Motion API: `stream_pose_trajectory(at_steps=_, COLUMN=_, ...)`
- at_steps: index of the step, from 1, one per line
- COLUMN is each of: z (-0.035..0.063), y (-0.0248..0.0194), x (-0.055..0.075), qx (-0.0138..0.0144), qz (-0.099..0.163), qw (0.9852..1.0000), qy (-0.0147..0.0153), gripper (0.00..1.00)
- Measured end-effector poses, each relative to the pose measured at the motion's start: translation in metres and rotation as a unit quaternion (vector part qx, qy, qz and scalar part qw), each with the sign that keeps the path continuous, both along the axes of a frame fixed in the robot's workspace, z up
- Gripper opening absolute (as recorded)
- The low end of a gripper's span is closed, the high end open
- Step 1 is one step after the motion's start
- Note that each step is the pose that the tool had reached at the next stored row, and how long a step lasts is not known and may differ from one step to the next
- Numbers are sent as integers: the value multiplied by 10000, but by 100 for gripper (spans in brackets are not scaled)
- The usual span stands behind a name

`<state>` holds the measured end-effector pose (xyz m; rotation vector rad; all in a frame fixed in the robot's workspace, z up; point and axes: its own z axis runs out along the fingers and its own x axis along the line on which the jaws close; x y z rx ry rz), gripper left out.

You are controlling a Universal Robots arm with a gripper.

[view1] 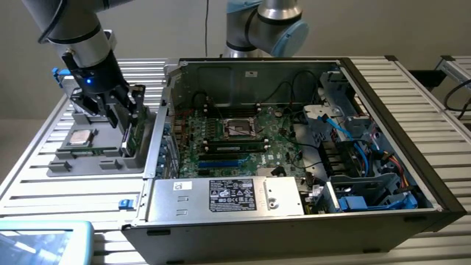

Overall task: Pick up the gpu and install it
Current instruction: 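Pick up the gpu and move the gpu toward the slot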

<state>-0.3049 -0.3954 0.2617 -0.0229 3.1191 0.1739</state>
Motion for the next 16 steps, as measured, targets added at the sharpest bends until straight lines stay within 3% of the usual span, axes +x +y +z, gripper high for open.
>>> stream_pose_trajectory(at_steps=2, z=-30, y=0, x=0, qx=34, qz=1, qw=10000, qy=0, gripper=49)
stream_pose_trajectory(at_steps=6, z=-65, y=-1, x=0, qx=136, qz=0, qw=9999, qy=-1, gripper=49)
stream_pose_trajectory(at_steps=10, z=-68, y=-1, x=0, qx=137, qz=0, qw=9999, qy=-2, gripper=49)
stream_pose_trajectory(at_steps=16, z=-169, y=27, x=0, qx=137, qz=-15, qw=9999, qy=-6, gripper=49)
